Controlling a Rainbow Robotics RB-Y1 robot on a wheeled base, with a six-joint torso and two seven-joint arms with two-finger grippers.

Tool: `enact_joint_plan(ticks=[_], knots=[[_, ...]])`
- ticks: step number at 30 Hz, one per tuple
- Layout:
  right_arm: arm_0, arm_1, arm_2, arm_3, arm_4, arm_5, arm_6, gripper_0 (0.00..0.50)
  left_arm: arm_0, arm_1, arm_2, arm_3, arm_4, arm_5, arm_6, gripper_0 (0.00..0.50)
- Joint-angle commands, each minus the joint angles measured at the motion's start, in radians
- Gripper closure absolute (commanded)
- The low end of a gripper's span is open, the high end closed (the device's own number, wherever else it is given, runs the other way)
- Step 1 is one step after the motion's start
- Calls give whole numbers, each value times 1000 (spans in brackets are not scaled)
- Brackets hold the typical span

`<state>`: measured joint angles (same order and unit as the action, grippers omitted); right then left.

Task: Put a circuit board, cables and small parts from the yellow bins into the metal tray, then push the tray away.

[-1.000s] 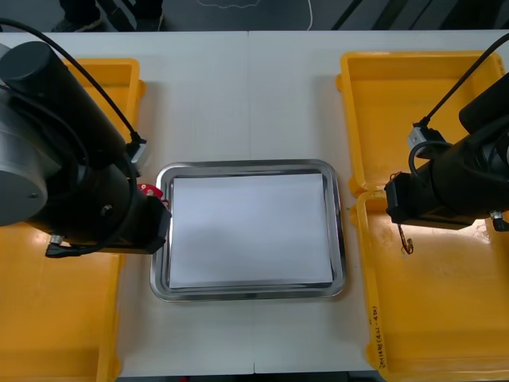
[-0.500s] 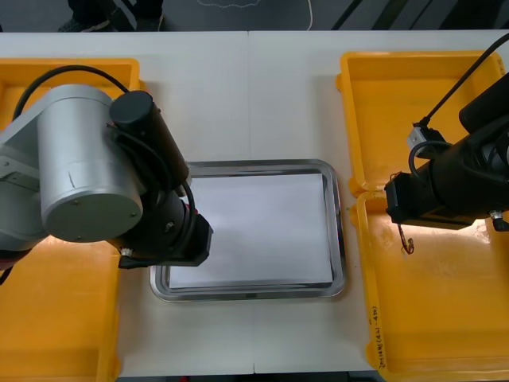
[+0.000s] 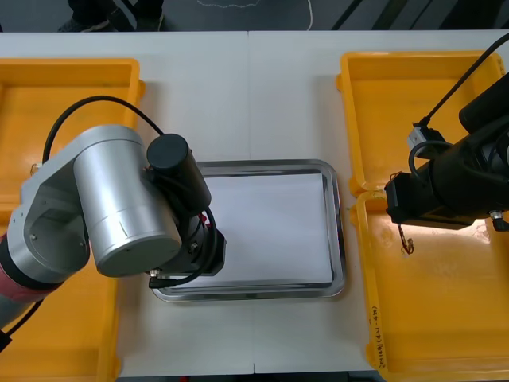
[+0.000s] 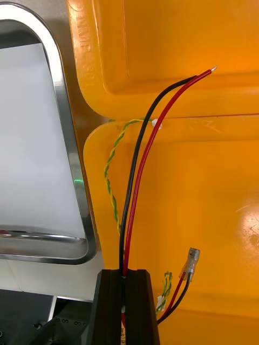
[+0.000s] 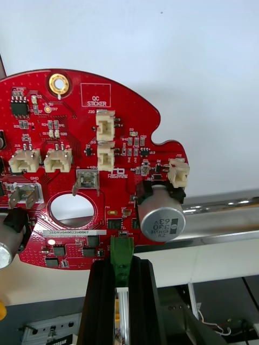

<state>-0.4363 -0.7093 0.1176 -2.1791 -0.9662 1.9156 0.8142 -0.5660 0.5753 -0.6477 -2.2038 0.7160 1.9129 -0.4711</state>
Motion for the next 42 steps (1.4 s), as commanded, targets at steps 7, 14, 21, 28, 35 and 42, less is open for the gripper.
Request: enact_joint_plan(ticks=[7, 14, 21, 28, 35, 42], knots=[[-16, 2, 10, -27, 11, 4, 0, 500, 110, -84, 2, -7, -139, 7, -189, 500], [-15, 2, 11, -27, 9, 4, 0, 500, 137, -95, 0, -5, -165, 7, -210, 500], [-16, 1, 10, -27, 9, 4, 0, 500, 173, -141, 2, 4, -240, 7, -236, 500], [-16, 2, 10, -27, 9, 4, 3, 500, 173, -161, 0, 36, -253, 7, -253, 500], [-15, 1, 11, -27, 9, 4, 3, 500, 183, -170, 0, 42, -257, 7, -267, 500], [-15, 1, 10, -27, 12, 4, 7, 500, 184, -183, 0, 67, -267, 7, -281, 500]])
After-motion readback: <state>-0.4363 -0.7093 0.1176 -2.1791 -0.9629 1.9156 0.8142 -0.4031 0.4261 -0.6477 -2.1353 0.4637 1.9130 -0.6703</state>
